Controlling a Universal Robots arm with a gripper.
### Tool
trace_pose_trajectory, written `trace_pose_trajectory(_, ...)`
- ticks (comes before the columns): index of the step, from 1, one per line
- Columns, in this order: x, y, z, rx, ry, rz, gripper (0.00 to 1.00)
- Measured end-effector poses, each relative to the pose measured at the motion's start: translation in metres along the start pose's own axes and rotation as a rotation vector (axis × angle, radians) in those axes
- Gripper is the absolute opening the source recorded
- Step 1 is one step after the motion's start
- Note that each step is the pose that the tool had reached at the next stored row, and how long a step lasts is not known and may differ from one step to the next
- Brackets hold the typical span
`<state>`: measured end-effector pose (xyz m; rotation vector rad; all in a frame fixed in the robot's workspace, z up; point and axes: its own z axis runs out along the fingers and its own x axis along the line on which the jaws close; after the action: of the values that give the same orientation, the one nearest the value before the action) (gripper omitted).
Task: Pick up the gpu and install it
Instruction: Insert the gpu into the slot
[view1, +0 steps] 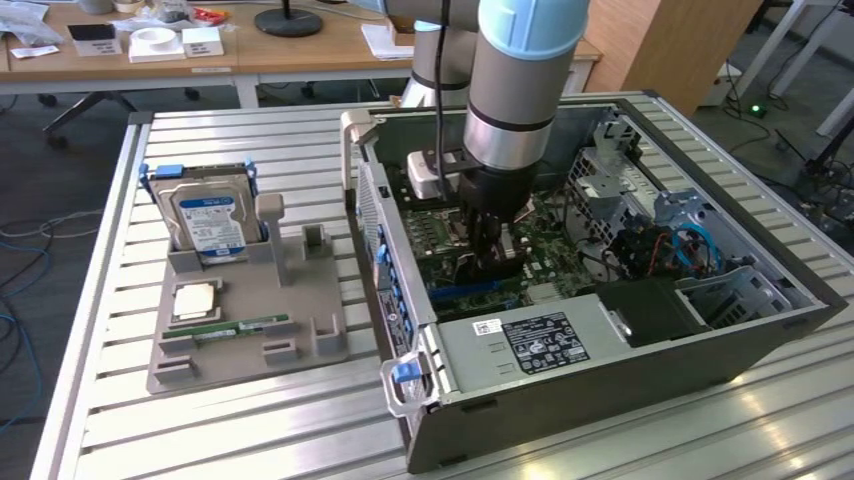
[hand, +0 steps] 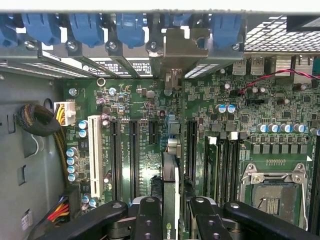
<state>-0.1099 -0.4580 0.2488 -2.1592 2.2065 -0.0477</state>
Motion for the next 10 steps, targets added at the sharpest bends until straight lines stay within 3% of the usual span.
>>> trace_pose_trajectory(10, 0.0001, 0.0005, 0.0041, -0.0001, 0.0003, 0.000, 0.26)
